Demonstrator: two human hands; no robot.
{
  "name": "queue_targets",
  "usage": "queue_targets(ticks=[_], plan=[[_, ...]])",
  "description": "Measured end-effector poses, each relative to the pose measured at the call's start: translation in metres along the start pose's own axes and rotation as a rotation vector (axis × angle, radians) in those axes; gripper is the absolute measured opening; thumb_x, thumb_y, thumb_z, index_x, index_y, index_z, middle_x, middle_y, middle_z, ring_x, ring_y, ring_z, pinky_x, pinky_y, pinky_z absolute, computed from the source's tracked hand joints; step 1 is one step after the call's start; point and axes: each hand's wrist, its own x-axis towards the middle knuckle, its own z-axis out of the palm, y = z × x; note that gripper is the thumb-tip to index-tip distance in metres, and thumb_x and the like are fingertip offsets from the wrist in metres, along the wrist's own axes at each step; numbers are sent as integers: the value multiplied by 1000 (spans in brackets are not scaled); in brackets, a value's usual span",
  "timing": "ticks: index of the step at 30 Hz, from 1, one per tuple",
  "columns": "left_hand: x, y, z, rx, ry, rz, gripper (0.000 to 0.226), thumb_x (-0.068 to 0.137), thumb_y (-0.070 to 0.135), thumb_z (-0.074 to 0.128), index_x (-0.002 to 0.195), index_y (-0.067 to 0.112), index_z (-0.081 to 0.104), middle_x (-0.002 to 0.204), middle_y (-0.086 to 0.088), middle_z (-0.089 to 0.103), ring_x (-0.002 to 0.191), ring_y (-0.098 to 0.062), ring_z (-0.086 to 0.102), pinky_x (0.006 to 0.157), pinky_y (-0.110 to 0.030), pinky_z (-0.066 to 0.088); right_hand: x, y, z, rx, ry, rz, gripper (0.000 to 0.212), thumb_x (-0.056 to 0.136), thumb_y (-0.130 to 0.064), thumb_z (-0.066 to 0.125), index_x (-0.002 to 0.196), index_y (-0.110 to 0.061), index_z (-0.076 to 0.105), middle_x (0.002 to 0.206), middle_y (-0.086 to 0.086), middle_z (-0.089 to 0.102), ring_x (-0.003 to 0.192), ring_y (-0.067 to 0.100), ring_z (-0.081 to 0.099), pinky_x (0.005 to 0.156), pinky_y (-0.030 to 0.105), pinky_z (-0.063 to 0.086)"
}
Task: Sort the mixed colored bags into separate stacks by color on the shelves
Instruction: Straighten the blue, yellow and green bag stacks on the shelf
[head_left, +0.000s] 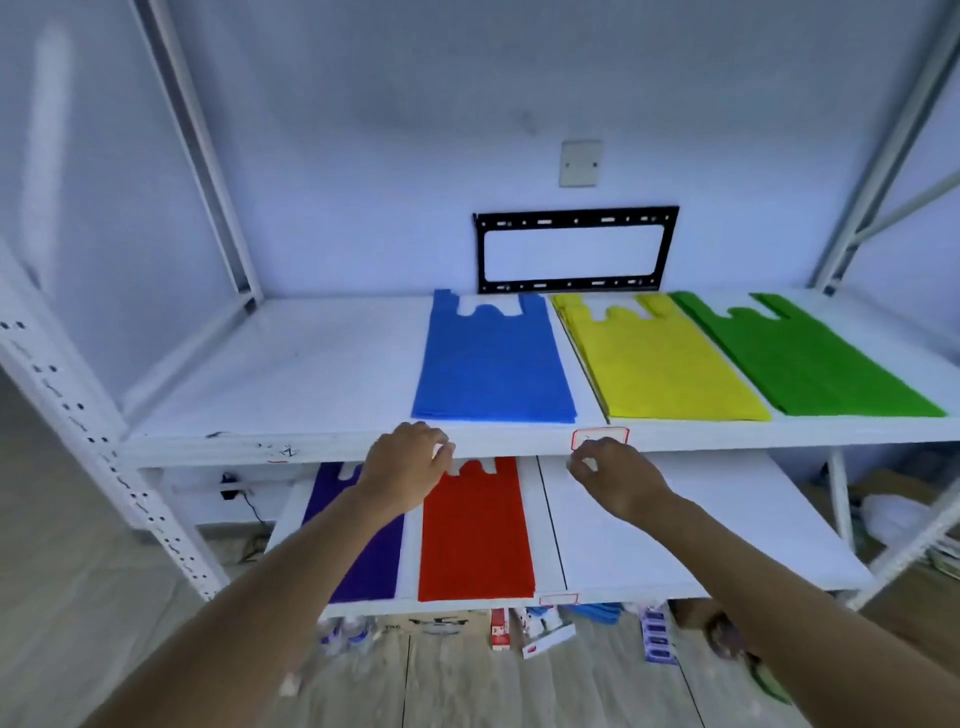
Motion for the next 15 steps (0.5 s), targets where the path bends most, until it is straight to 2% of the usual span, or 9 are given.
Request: queue_targets(ticks=[2,4,6,8,11,14,15], plan=[[12,-5,-20,-73,10,-79,40,101,36,35,126,16,59,122,-4,62,104,-19,61,90,-32,50,10,-7,-22,49,14,4,33,96,-37,45,113,-18,66,125,5,63,112,23,60,93,33,48],[30,-16,-31,-118,-13,-139,42,101,38,35,131,16,56,129,-5,58,114,-21,57,95,-33,47,24,-12,-37,95,27,24,32,97,-33,45,116,-16,64,127,6,61,112,23,60,92,31,47],[50,-28,-32,-155,-61,-208,45,101,38,35,135,15,52,137,-7,53,123,-23,52,102,-35,43,40,-16,-44,134,24,64,32,98,-29,45,118,-11,62,124,9,61,109,24,60,88,29,45],[71,-42,-27,-162,-122,-271,49,101,39,35,140,13,46,145,-9,46,131,-25,46,107,-36,39,61,-18,-43,131,-4,101,35,98,-26,43,121,-7,60,127,11,60,114,25,58,91,29,44],[107,-57,-19,-183,-211,-337,51,101,37,34,141,7,43,146,-12,44,133,-26,44,107,-35,37,97,-17,-38,120,-50,169,37,99,-26,41,128,-6,54,133,11,54,121,25,51,95,28,40],[146,-69,-8,-196,-289,-371,51,102,35,32,139,2,43,145,-13,45,132,-27,45,107,-33,36,134,-11,-30,119,-55,234,32,99,-25,39,110,-2,58,117,15,58,100,25,53,86,30,41],[156,-71,-5,-199,-308,-381,51,102,35,32,138,1,43,145,-14,46,132,-27,45,107,-33,36,143,-9,-27,120,-55,256,33,100,-26,38,110,-2,58,118,15,59,100,25,53,84,29,41]])
